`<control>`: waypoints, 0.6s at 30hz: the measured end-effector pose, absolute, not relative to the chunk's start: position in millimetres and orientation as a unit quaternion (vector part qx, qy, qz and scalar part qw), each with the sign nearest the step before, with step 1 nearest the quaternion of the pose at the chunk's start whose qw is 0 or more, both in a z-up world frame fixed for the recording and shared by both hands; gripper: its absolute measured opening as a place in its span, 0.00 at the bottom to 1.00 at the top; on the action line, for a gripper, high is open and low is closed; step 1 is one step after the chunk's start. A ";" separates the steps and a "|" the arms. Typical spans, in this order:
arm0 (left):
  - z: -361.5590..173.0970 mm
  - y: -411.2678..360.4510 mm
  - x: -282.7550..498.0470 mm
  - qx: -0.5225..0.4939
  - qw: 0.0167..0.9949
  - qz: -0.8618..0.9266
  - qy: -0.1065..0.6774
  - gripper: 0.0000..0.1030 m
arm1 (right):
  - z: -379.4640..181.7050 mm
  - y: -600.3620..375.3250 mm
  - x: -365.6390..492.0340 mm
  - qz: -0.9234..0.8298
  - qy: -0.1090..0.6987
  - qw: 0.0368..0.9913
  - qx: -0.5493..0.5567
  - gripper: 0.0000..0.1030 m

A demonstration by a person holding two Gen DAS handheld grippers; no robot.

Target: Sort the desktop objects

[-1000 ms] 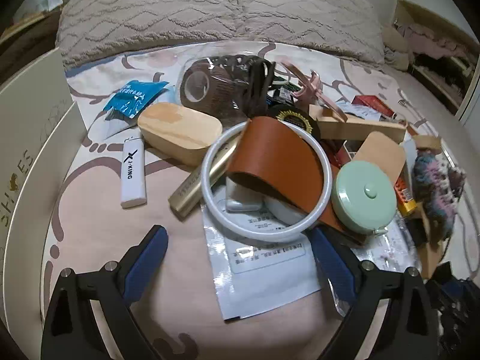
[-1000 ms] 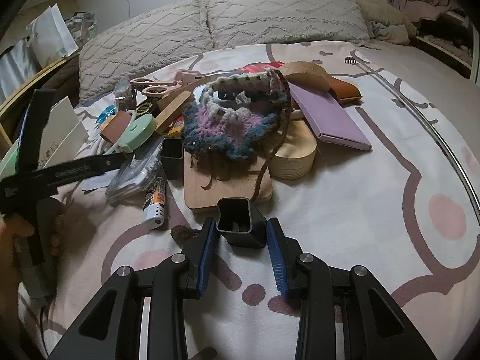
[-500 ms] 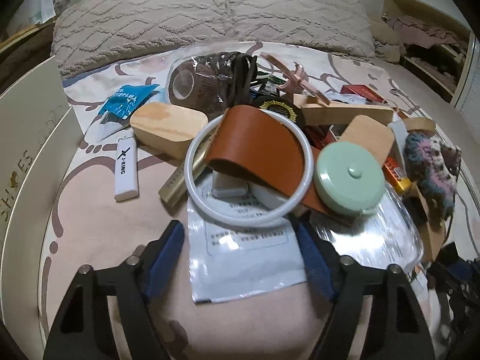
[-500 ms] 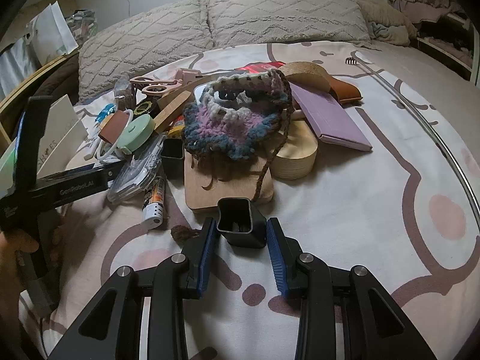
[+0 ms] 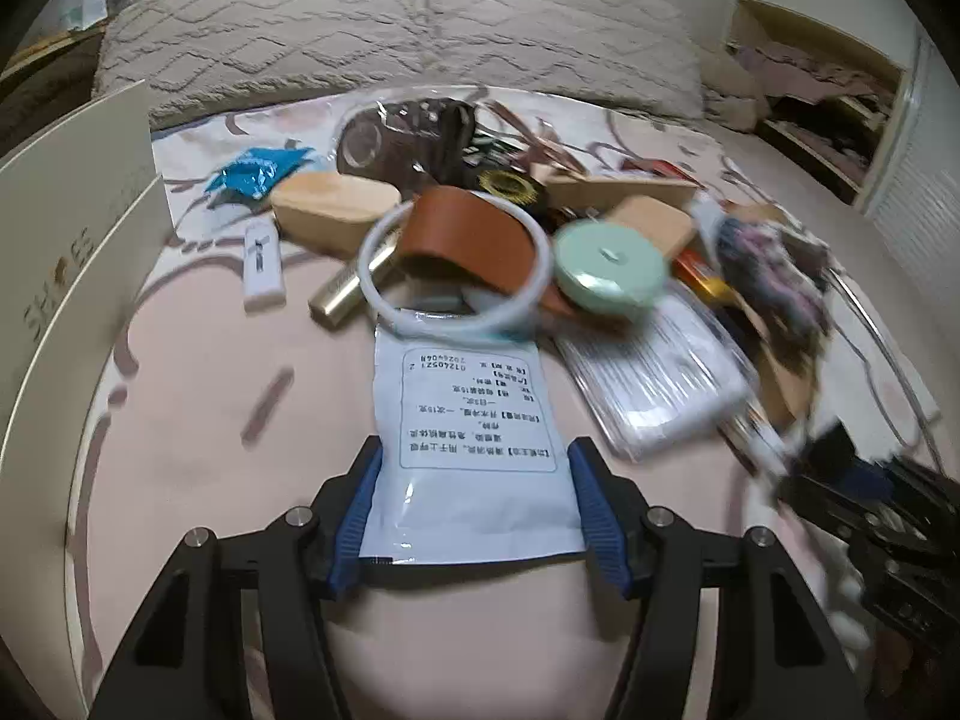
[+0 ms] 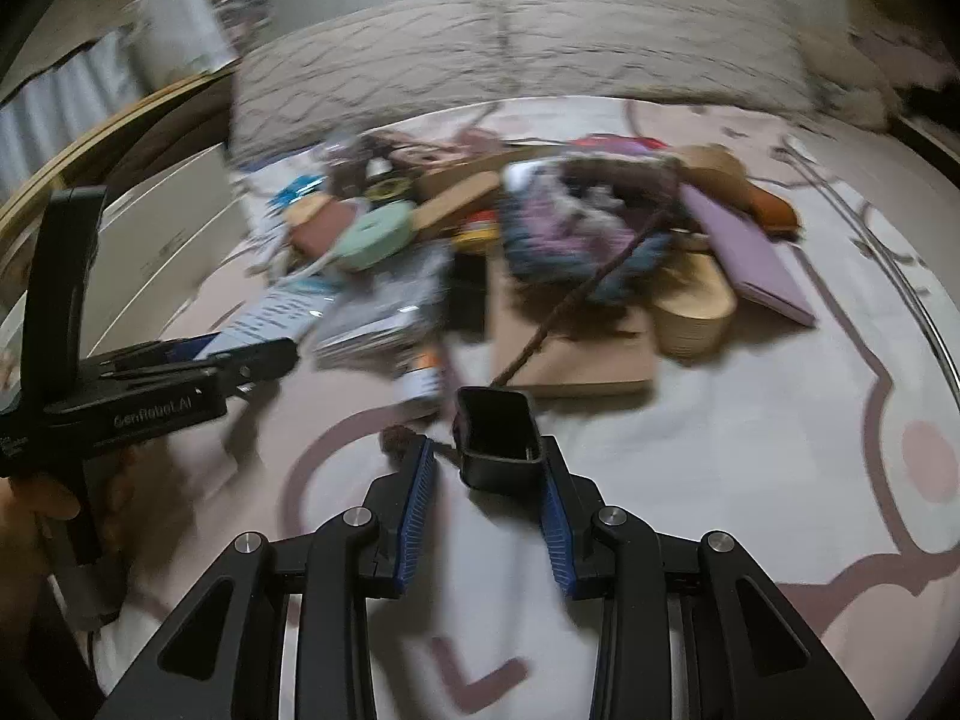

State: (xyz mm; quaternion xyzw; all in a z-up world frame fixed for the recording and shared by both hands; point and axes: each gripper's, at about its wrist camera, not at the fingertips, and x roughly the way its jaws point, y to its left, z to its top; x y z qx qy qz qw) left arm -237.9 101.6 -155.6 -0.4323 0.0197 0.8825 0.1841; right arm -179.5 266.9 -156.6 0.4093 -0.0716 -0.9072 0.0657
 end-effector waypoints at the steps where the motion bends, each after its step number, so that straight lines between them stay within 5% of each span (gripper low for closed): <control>1: -155.1 101.1 -231.0 -0.433 0.189 0.881 0.023 0.59 | -156.1 262.5 -177.7 -0.905 -0.071 0.085 0.411 0.34; 4: -151.7 97.9 -214.6 -0.434 0.194 0.879 0.030 0.66 | -154.9 254.2 -173.5 -0.901 -0.066 0.111 0.414 0.39; 5: -149.1 95.4 -211.1 -0.431 0.193 0.881 0.027 0.70 | -154.7 254.0 -173.1 -0.899 -0.070 0.113 0.416 0.47; 7: -142.6 88.4 -206.5 -0.421 0.184 0.888 0.016 0.90 | -153.0 256.4 -171.3 -0.897 -0.089 0.122 0.415 0.57; 17: -121.0 84.3 -252.8 -0.403 0.179 0.897 -0.022 0.90 | -129.2 294.5 -160.2 -0.917 -0.144 0.104 0.358 0.58; 18: -122.8 87.1 -260.0 -0.404 0.169 0.899 -0.011 0.90 | -130.4 301.9 -162.2 -0.915 -0.157 0.095 0.358 0.48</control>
